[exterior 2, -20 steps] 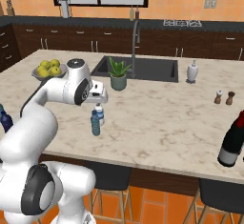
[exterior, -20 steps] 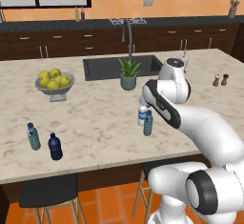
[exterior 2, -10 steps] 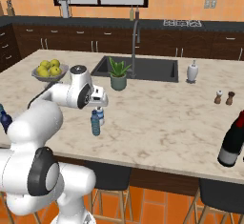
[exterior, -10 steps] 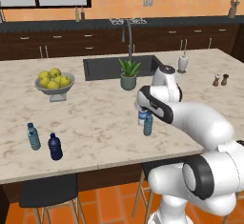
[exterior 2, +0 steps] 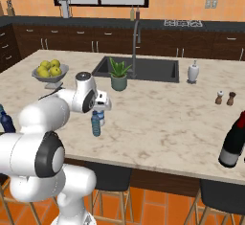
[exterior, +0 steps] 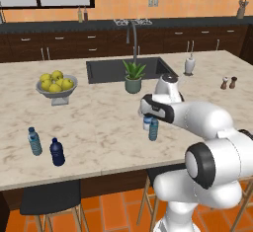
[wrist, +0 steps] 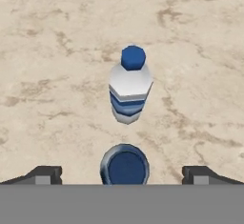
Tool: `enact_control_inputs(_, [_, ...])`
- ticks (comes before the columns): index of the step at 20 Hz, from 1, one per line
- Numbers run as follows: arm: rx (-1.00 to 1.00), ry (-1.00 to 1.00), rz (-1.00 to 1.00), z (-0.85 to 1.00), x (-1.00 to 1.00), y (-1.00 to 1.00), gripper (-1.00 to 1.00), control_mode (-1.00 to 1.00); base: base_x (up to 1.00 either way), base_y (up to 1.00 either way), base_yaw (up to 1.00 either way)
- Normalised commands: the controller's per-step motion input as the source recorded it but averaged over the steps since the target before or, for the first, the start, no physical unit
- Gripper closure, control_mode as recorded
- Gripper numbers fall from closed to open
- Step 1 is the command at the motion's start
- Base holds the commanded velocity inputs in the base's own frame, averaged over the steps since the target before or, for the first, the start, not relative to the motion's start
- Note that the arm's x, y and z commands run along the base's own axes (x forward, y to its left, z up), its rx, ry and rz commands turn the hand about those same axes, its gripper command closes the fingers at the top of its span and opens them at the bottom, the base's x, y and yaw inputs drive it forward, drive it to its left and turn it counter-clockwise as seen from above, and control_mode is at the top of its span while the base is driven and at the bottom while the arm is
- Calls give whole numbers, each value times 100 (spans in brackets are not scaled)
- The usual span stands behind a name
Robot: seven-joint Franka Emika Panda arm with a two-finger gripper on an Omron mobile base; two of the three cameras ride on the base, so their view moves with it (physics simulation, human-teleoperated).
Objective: Move the plastic bottles in the middle to the plastics group, and the glass bottles in the middle to the glass group.
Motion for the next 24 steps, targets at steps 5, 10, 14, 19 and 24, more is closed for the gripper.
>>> enact_control_inputs(5, [0,0,0,-14,4,0,-100,-100,0,0,0])
enact_control_inputs(10, [0,0,0,-16,0,0,-100,-100,0,0,0])
enact_control_inputs(14, [0,0,0,-23,0,0,-100,-100,0,0,0])
enact_control_inputs(19, [0,0,0,-3,0,0,100,-100,0,0,0])
enact_control_inputs(24, [0,-2,2,3,0,0,100,-100,0,0,0])
